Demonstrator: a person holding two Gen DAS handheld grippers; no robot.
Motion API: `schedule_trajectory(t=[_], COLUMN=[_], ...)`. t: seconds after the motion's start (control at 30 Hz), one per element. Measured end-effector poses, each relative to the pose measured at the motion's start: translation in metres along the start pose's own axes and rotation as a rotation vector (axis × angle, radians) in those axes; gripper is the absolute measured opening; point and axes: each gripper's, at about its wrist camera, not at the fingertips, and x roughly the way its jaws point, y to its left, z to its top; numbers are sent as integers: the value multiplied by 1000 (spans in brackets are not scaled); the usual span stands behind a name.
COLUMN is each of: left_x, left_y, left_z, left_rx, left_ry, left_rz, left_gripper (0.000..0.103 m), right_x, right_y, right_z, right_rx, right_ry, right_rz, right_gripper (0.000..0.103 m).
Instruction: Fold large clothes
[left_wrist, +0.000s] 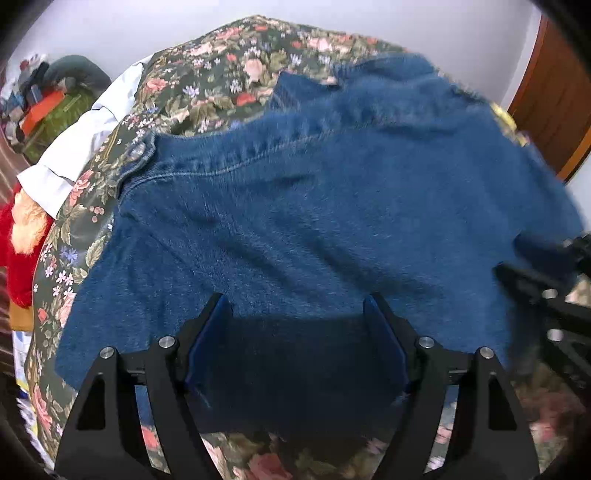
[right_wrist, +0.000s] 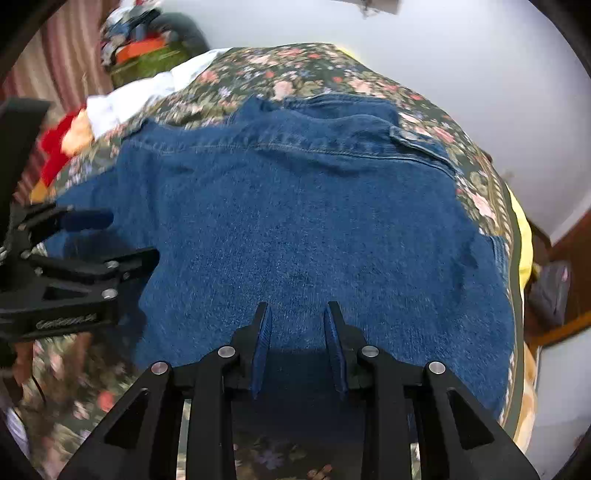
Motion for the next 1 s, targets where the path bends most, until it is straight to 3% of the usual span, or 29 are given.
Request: schedule_trajectory(t=[0.1,0.17,0.2,0.27,0.3,0.33,0.57,0.7,0.83,1.0], left_x=[6,8,9,8,7,6,-11,-28,-53,-81], left_y=[1,4,7,11,13,14,28,45,62,92], left_z=[-6,-10,-11,-15,-17,-19,-34,-44,-60,-72], left_rx=[14,17,14,15,17,21,44,24,-2,-109], left_ry=[-35,-38,-35,-35,-37,-39,-55,-65,-99,-144], left_rz=[35,37,41,42,44,49,94,165,186,139], left_gripper=[92,92,92,92,92,92,92,92,92,92], right_x=[-1,-1,-2,-2,-4,-6,-23,-39,-51,-63], right_y=[4,5,5,2,1,-6,-40,-42,-35,-18], right_z=[-2,-4,-4,-5,-6,-8,-22,-27,-32,-26], right_rx=[-54,-68,-68,-64,-61,-54,17,15,-4,-26], right_ry=[-15,-22,-24,-37,-49,-65,-37,-37,-40,-77], right_rz=[-26,-39,-46,-140,-188,-215,-156,-145,-146,-138], right_gripper=[26,27,32,61,83,89,90,90,90,90])
